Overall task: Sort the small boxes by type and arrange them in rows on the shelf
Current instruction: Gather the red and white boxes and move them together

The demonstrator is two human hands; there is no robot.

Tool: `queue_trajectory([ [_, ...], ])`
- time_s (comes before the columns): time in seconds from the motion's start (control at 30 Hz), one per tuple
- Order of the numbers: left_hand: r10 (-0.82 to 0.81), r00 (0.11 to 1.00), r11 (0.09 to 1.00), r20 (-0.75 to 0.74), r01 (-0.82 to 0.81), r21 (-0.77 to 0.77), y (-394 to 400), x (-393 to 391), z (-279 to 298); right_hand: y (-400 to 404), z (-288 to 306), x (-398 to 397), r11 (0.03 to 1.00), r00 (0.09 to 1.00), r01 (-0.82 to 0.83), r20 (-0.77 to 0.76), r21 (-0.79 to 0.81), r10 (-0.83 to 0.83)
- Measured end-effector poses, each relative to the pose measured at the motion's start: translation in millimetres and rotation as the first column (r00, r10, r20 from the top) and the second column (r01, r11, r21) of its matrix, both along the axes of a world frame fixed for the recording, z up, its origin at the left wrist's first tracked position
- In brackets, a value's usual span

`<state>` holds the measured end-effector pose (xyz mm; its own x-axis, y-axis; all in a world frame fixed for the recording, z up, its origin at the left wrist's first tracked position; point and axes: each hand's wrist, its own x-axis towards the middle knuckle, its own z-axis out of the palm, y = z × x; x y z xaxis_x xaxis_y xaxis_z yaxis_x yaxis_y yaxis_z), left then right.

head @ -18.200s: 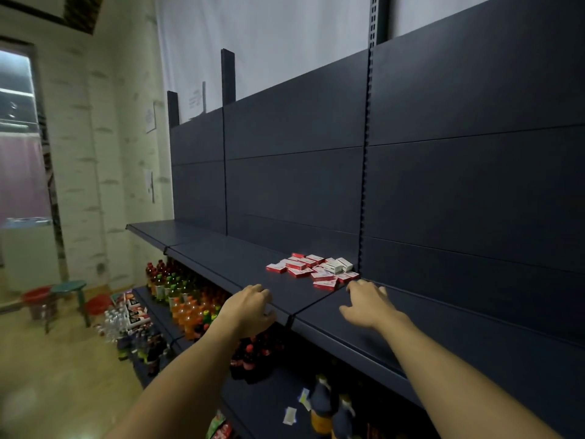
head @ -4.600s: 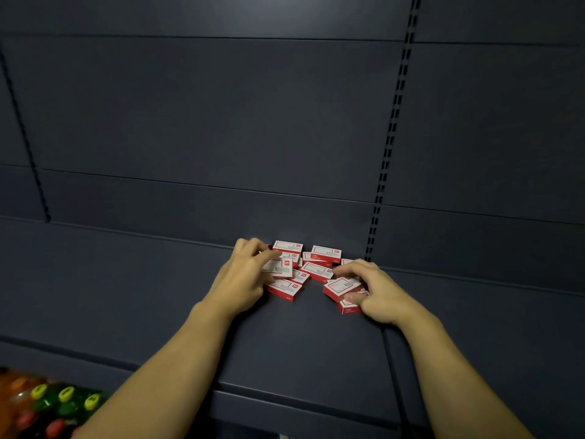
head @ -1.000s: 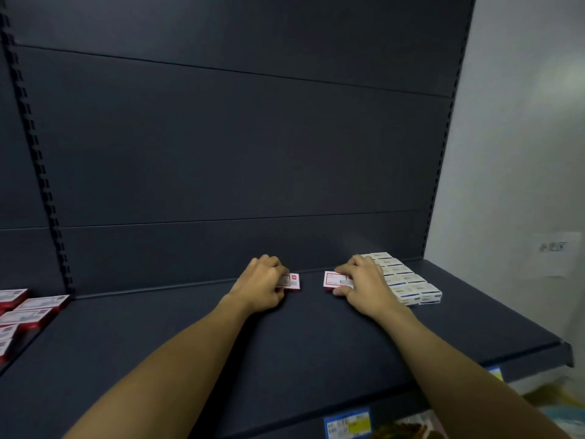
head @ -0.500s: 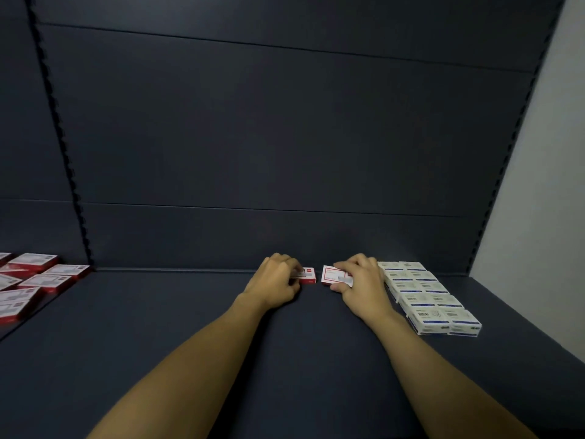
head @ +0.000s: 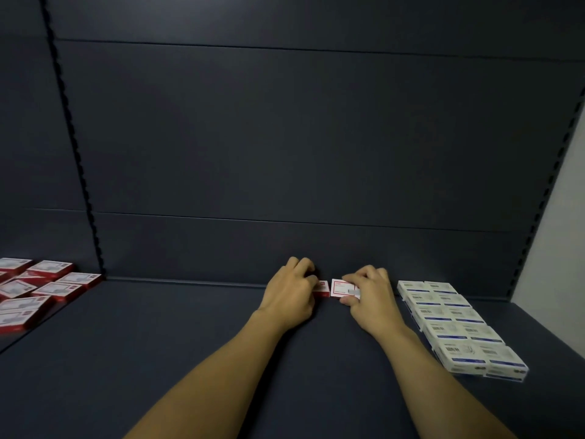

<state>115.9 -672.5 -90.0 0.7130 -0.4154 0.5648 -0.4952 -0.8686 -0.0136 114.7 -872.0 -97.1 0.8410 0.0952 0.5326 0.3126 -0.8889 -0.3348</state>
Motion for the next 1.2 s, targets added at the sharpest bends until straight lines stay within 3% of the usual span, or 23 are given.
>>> queue_trajectory([
  [0.4, -0.014, 0.994, 0.992, -0.108, 0.0, -0.126, 4, 4, -7, 5, 1, -2, 0.993, 0.999, 0.032, 0.001, -0.112, -0.032],
  [0.63, 0.004, 0.995, 0.99, -0.103, -0.019, -0.142, 2, 6, -9, 9, 0, -2, 0.989, 0.999, 0.007, -0.036, -0.148, -0.013],
  [0.87, 0.025, 0.995, 0.99, -0.097, -0.039, -0.138, 1, 10, -12, 8, -4, 2, 0.996, 1.0, -0.006, 0.016, -0.094, 0.007],
  [1.2, 0.128, 0.991, 0.982, -0.05, -0.134, -0.135, 6, -8, -10, 13, 5, -7, 0.983, 0.997, 0.034, 0.079, -0.179, -0.02],
])
